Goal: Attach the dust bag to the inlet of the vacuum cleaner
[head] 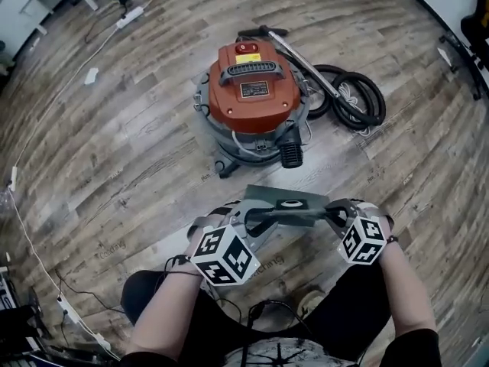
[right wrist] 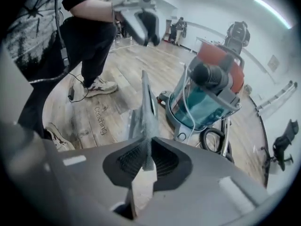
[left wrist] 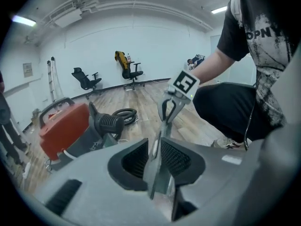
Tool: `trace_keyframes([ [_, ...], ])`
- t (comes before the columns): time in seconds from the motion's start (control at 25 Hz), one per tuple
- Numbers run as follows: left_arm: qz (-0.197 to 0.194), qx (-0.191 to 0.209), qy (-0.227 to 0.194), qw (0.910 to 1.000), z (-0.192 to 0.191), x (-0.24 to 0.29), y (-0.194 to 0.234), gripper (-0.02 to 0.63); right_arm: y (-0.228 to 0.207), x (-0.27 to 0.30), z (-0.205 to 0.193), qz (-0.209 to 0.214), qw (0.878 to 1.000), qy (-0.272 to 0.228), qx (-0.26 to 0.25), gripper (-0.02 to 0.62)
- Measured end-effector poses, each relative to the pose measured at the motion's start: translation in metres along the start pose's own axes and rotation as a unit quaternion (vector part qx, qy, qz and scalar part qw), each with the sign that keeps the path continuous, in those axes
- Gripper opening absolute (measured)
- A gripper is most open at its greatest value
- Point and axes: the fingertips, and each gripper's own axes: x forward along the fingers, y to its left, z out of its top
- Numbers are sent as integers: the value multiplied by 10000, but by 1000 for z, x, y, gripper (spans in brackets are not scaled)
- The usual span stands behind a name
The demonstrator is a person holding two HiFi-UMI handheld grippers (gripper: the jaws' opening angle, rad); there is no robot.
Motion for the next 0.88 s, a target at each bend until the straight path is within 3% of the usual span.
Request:
trace_keyframes([
  [0.12, 117, 329, 666, 9972, -22, -1, -20, 126, -3, -28, 19, 47, 9995, -247, -196, 35],
  [0.24, 321, 748, 1252, 9888, -34, 1, -33, 158, -1, -49, 34, 155, 9982, -397, -423, 35],
  [0.52, 419, 580, 1288, 9891, -20, 3, -48, 166, 1, -74, 63, 301, 9945, -688, -725, 35],
  [0.68, 738, 547, 1321, 9870, -20, -2, -39, 47, 2, -81, 71, 313, 9933, -772, -799, 35],
  [0.88, 933, 375, 1277, 9867, -22, -8, -30, 31, 5, -82, 78, 278, 9926, -738, -922, 38],
])
